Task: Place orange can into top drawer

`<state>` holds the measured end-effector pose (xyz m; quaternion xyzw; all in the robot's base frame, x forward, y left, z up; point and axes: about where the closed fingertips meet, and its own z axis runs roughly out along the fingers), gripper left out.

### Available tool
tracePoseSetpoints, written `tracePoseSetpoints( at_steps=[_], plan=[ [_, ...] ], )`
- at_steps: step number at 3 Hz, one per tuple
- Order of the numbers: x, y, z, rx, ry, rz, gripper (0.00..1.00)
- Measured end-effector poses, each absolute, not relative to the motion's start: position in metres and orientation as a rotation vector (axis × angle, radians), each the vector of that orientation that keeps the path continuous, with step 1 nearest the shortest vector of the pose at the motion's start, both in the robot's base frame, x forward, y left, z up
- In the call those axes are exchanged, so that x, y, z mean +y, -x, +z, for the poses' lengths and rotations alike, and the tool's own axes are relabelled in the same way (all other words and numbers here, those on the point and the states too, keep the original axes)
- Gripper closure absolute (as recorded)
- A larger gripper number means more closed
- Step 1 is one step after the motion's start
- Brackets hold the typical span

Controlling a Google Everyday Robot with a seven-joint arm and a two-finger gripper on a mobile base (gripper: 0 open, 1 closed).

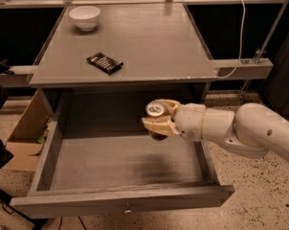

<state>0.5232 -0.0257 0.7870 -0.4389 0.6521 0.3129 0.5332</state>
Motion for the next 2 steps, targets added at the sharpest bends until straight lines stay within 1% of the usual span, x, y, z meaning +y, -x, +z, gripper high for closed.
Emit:
tracePoseSetpoints(
  at_steps=[1, 2],
  plan=[
    [-0.026, -0.523, 0.787, 1.555, 1.046, 0.746, 1.0],
    [-0.008, -0.524, 0.77, 1.565, 1.061, 0.797, 1.0]
  ],
)
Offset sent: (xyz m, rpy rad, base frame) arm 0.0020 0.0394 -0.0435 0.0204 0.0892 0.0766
